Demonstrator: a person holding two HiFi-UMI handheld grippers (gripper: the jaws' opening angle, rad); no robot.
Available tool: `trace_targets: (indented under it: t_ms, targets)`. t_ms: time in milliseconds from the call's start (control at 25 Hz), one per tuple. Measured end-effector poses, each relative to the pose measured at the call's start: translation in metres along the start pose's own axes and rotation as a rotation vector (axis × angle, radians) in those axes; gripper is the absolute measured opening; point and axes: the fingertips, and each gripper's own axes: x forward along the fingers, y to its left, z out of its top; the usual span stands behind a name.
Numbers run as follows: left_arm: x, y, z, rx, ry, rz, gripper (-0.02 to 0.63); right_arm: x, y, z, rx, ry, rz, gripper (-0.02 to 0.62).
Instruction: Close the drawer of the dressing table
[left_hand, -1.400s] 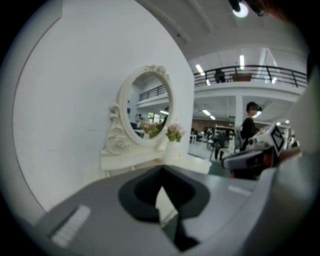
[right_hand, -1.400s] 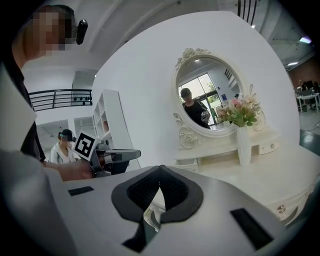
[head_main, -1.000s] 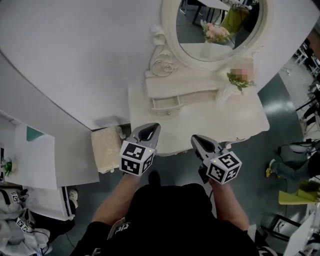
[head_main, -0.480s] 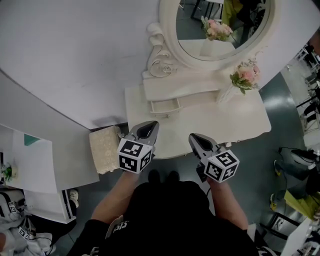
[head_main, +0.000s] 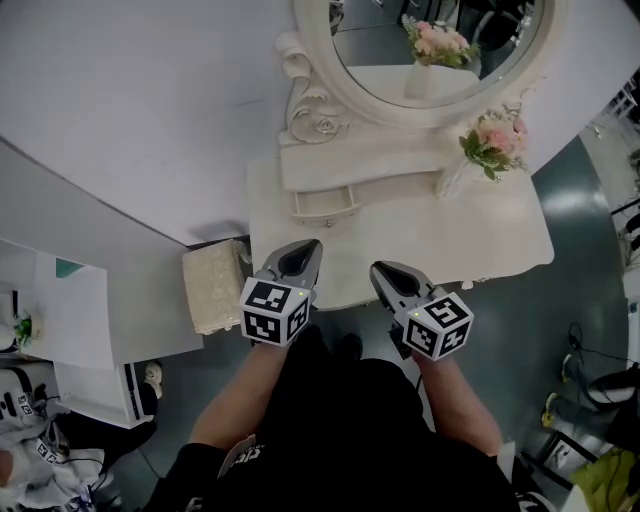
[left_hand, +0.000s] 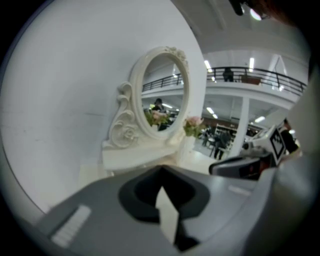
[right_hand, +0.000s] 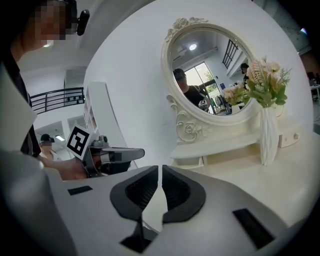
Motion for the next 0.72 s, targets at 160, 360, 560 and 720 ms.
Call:
trace_targets:
  t_ms: [160, 360, 560, 720]
  targets:
    - [0.001, 0.007, -0.016, -0.031, 0.022, 0.025, 0.009, 0.010, -0.003, -0.009, 0.001, 0.022, 0.004, 0.028]
    - [0.004, 0.029, -0.032, -0.047, 0.050, 0.035, 0.009, 0.039, -0.011, -0.007, -0.025, 0.034, -0.033, 0.029]
    - [0.009, 0.056, -0.040, -0.056, 0.068, 0.036, 0.009, 0.076, -0.017, -0.013, -0.019, 0.078, -0.055, 0.046]
    - [0.017, 0.067, -0.046, -0.067, 0.076, 0.026, 0.009, 0.100, -0.025, -0.025, -0.017, 0.119, -0.063, 0.058]
